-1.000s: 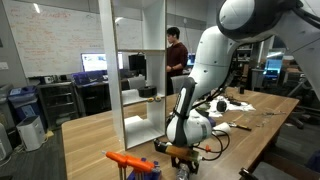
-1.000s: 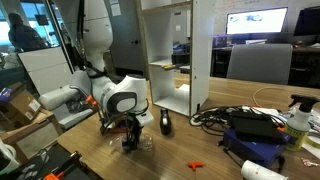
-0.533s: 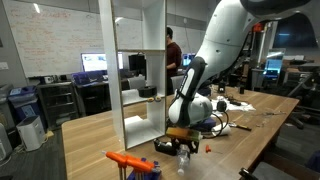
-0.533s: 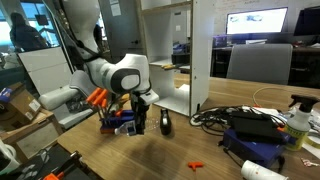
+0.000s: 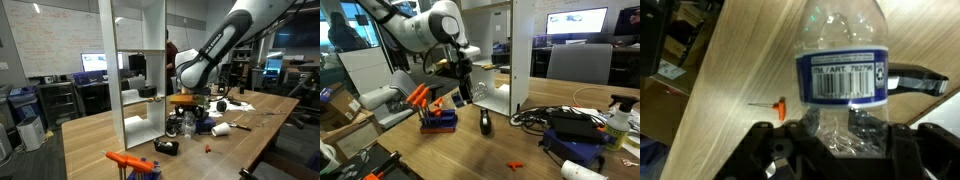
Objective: Pick up the bottle from the table and put it on the shelf
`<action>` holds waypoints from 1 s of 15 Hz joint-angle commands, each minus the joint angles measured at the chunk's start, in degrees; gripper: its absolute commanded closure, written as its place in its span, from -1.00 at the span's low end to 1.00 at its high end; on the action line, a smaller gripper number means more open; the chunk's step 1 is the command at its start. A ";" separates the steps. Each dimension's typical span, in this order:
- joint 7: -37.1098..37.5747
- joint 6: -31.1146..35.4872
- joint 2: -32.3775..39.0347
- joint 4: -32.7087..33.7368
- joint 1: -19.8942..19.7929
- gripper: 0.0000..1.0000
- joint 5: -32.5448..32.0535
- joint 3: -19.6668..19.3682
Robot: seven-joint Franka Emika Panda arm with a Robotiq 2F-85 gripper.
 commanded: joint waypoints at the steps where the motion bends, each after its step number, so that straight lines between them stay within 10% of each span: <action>1: 1.83 -8.59 -9.44 1.46 -5.14 0.89 -2.27 7.17; 15: -4.28 -11.17 -11.17 12.99 -9.85 0.86 0.55 17.49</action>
